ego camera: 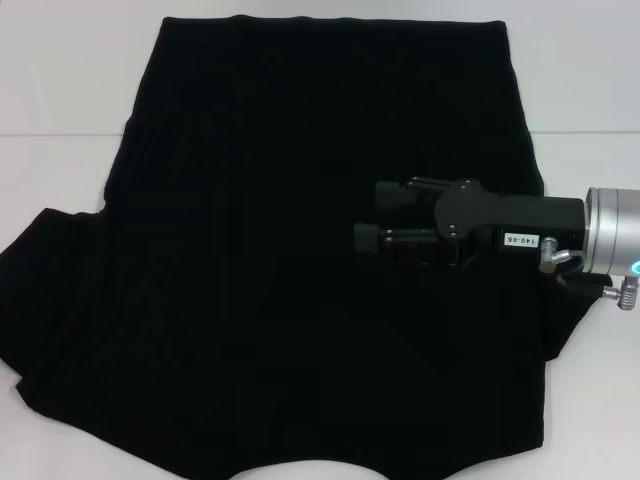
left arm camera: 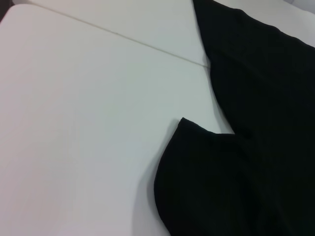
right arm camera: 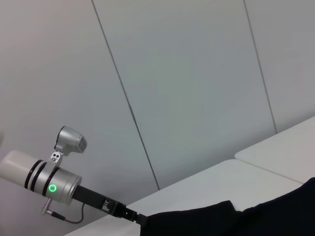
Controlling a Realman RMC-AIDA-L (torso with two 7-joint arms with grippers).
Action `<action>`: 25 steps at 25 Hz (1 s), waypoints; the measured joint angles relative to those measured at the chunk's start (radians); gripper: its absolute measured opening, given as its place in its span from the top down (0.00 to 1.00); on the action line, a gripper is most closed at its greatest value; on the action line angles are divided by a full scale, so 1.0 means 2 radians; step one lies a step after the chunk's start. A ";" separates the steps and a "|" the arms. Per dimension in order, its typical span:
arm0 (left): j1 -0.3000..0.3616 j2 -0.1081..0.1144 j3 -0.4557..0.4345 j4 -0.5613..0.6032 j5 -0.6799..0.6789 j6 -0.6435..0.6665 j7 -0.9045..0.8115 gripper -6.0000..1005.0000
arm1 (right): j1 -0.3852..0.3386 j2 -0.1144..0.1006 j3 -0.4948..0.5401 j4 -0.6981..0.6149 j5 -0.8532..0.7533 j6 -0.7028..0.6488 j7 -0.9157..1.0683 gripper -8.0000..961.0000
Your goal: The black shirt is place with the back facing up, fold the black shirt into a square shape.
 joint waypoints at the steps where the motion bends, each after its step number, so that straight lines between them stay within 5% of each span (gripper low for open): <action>1: 0.001 0.000 0.000 0.000 0.000 0.000 0.000 0.99 | 0.000 0.000 0.000 0.000 0.000 0.000 0.000 0.08; 25: 0.001 0.002 -0.039 -0.002 -0.025 0.021 0.015 0.99 | -0.002 0.000 0.001 0.005 0.000 0.000 -0.004 0.08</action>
